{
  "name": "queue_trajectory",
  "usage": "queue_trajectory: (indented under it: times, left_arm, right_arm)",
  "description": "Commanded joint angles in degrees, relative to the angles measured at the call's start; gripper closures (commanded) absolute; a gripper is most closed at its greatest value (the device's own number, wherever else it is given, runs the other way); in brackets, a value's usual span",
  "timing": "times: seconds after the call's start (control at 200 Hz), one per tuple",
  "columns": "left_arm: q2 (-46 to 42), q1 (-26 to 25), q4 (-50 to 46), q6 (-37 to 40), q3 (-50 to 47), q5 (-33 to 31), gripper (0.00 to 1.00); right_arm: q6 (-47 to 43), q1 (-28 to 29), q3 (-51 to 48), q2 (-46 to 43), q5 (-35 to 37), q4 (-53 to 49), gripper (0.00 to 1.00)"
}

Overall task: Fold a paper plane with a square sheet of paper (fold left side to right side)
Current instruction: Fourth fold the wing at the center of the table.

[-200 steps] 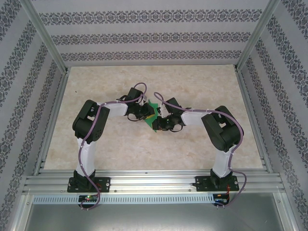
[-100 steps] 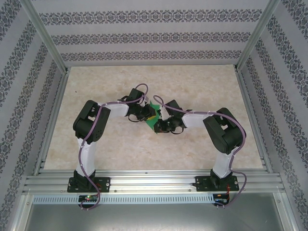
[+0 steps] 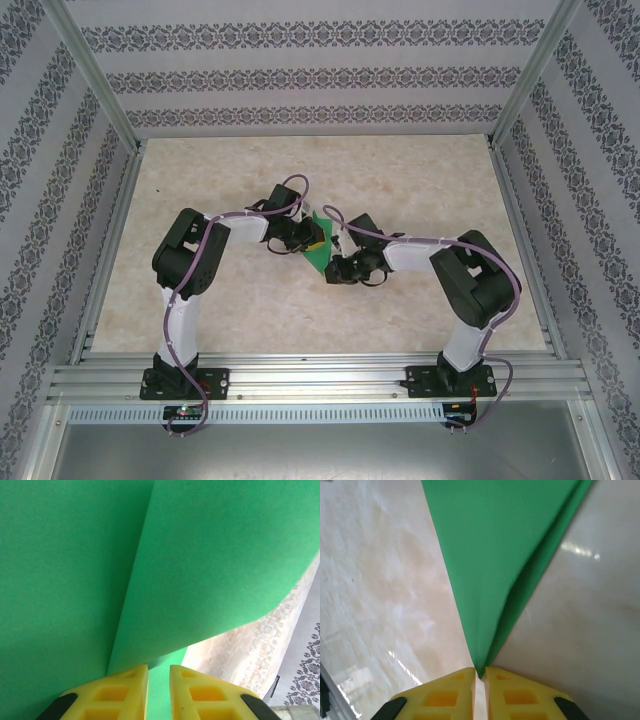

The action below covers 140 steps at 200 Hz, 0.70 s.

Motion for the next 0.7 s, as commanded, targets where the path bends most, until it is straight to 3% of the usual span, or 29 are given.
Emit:
queue_trajectory:
  times: [0.0, 0.24, 0.694]
  left_arm:
    - [1.9, 0.3, -4.9, 0.4, -2.4, -5.7, 0.79]
    - [1.7, 0.2, -4.4, 0.2, -2.3, -5.5, 0.79]
    - [1.8, -0.2, -4.4, 0.0, -2.0, -5.3, 0.79]
  right_arm:
    - [0.8, 0.0, -2.1, -3.8, -1.0, -5.9, 0.85]
    - [6.2, -2.3, -1.9, -10.0, -3.6, 3.0, 0.81]
    - [5.7, -1.3, 5.1, 4.5, 1.8, 6.2, 0.81]
